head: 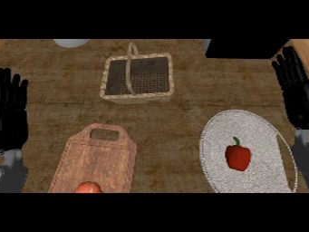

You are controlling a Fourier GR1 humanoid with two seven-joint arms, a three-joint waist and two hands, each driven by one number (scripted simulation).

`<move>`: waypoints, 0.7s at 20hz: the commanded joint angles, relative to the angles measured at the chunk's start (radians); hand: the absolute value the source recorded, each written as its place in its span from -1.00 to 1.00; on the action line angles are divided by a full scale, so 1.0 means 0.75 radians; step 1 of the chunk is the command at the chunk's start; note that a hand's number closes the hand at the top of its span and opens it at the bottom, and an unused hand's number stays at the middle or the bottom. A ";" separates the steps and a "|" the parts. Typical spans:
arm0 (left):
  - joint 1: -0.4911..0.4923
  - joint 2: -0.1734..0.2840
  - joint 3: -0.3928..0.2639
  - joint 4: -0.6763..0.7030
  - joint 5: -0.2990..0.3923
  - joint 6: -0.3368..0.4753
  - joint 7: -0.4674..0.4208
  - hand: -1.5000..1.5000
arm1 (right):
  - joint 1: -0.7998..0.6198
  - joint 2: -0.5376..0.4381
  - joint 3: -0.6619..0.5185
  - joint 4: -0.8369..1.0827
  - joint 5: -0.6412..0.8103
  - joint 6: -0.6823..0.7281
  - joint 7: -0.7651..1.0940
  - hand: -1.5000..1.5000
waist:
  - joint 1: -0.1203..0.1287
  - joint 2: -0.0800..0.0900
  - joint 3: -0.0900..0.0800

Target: Pick the bell pepper from the placemat and place it in the basket

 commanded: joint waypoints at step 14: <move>-0.107 0.277 -0.275 0.050 -0.306 -0.304 0.077 0.00 | -0.123 0.530 0.632 0.046 0.331 -0.763 0.026 -1.00 | 0.011 -0.036 0.027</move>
